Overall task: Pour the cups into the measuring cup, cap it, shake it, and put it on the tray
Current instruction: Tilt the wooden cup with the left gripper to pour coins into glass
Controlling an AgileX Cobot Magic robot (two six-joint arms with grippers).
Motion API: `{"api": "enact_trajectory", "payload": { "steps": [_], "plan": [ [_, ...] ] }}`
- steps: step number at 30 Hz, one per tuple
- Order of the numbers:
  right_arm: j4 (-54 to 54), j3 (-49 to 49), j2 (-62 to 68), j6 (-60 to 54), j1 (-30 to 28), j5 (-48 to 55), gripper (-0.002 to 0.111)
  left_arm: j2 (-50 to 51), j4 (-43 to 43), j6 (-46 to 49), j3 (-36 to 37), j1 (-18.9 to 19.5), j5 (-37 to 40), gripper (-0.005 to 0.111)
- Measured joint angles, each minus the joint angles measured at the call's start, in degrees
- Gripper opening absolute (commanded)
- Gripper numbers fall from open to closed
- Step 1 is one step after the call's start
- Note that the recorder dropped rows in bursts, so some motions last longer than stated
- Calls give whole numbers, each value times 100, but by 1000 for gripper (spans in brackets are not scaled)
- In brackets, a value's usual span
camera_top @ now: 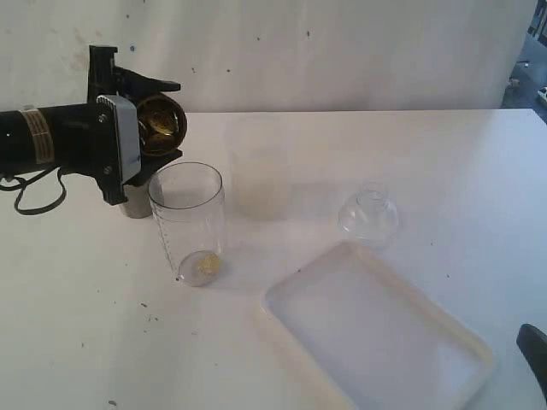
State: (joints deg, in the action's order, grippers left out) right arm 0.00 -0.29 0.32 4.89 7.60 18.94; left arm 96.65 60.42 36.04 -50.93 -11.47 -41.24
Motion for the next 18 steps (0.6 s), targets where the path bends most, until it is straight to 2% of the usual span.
{"api": "enact_trajectory", "payload": {
  "steps": [6, 18],
  "plan": [
    [0, 0, 0, 0, 0, 0, 69, 152, 21, 768, 0, 0, -67, 0],
    [0, 0, 0, 0, 0, 0, 69, 173, -13, 1707, -13, 0, -379, 0]
  ]
}}
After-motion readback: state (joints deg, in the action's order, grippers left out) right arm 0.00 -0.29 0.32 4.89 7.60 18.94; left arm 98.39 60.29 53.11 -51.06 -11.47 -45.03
